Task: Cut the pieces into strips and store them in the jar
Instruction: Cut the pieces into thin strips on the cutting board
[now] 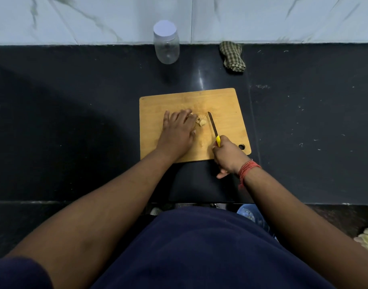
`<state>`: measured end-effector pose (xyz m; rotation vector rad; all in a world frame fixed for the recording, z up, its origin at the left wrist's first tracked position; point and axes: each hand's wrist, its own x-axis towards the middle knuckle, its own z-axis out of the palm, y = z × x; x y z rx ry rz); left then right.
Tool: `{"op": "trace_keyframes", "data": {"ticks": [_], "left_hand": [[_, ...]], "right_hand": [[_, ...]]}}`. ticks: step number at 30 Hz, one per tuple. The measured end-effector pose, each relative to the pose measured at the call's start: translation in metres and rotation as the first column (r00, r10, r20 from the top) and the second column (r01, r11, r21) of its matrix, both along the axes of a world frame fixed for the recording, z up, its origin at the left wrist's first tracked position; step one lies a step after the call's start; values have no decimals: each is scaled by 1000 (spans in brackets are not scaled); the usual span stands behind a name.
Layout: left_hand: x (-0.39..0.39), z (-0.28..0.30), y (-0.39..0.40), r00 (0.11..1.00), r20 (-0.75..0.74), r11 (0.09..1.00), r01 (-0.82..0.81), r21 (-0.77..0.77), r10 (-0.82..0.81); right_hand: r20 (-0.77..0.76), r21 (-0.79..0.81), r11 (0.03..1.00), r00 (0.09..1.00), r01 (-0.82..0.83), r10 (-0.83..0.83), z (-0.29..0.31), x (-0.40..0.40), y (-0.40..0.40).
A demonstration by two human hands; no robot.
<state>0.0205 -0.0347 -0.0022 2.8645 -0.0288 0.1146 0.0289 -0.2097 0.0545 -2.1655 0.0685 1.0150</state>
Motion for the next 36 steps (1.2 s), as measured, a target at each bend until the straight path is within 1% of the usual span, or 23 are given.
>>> {"op": "trace_keyframes", "data": {"ticks": [2,4,7,9,14,18,21,25,31,33,36], "left_hand": [[10,0,-1,996,-89,997,37,74,-30],[15,-2,-1,987,-158,993,44,112,-26],[16,-2,1,982,-190,992,38,122,-14],[15,-1,2,982,-190,990,43,131,-18],[3,-4,2,986,-162,992,56,116,-37],[-10,-12,5,988,-143,992,79,95,-65],[-12,-14,10,987,-137,990,101,96,-87],[-10,-11,13,982,-140,984,141,112,-125],[-9,-12,22,979,-122,972,182,151,-165],[-9,-11,24,978,-120,969,190,160,-172],[-7,-7,21,982,-101,970,177,163,-162]], "right_hand": [[61,-53,998,997,-43,46,-2,4,2],[159,-137,984,978,-116,138,-5,7,2],[274,-287,934,917,-211,291,-11,6,3],[296,-346,905,887,-245,353,-14,3,3],[239,-355,879,878,-318,415,-10,-5,1],[172,-295,894,901,-338,398,-13,-8,0],[180,-190,955,948,-230,264,-11,-7,-3],[185,-134,983,972,-123,147,-6,-1,-3],[131,-121,990,987,-77,93,-3,-3,-1],[98,-115,990,991,-83,95,-4,-9,-1],[87,-111,990,991,-92,102,-5,-12,0]]}}
